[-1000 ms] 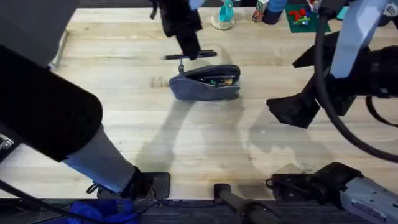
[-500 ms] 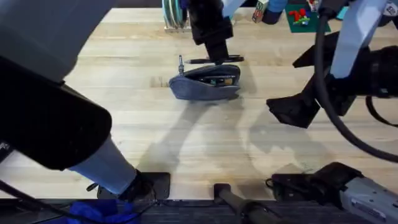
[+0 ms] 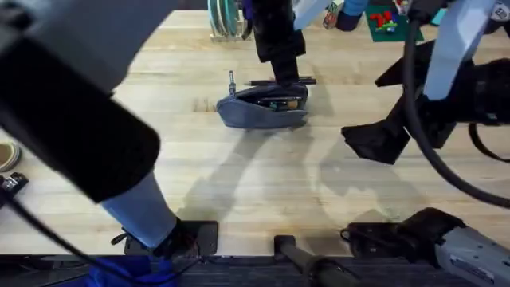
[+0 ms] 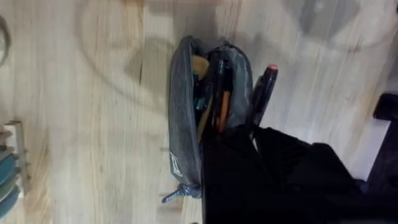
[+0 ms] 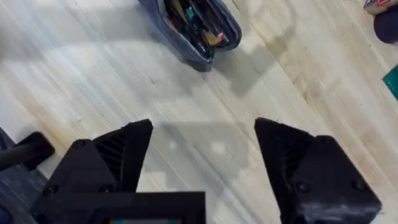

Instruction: Unzip the bag, pick up the pens from the table one at a time and place them inside, then zip the bag closed.

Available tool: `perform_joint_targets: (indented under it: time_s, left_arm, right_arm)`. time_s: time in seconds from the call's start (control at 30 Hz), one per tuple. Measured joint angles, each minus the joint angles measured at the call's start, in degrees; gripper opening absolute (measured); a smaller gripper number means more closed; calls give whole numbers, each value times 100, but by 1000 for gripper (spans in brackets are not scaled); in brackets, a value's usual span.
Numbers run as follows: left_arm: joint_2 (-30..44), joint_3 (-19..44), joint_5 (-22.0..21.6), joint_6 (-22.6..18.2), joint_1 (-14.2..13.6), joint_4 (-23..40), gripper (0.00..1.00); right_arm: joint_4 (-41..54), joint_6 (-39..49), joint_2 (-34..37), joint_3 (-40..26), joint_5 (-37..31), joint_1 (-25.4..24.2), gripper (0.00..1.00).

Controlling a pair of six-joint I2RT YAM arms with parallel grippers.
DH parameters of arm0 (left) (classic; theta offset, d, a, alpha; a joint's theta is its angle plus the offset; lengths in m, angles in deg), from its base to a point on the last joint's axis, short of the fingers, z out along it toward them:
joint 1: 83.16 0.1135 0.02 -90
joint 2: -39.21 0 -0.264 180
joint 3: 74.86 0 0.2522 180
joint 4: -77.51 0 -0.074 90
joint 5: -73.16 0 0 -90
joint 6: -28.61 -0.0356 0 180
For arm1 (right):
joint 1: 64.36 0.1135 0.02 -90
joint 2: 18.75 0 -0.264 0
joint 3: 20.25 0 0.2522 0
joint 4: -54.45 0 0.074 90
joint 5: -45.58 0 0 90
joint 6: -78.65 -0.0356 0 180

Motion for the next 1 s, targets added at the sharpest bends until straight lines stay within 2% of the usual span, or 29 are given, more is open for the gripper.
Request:
perform_joint_targets:
  time_s: [0.1, 1.0]
  left_arm:
    - [428, 0, 0, 15, 0, -33, 41]
    - [1358, 0, -7, 20, 2, -176, 40]
  right_arm:
    - [-1, 1, 0, 0, 1, 0, 996]
    - [1, 3, 0, 0, -1, 0, 996]
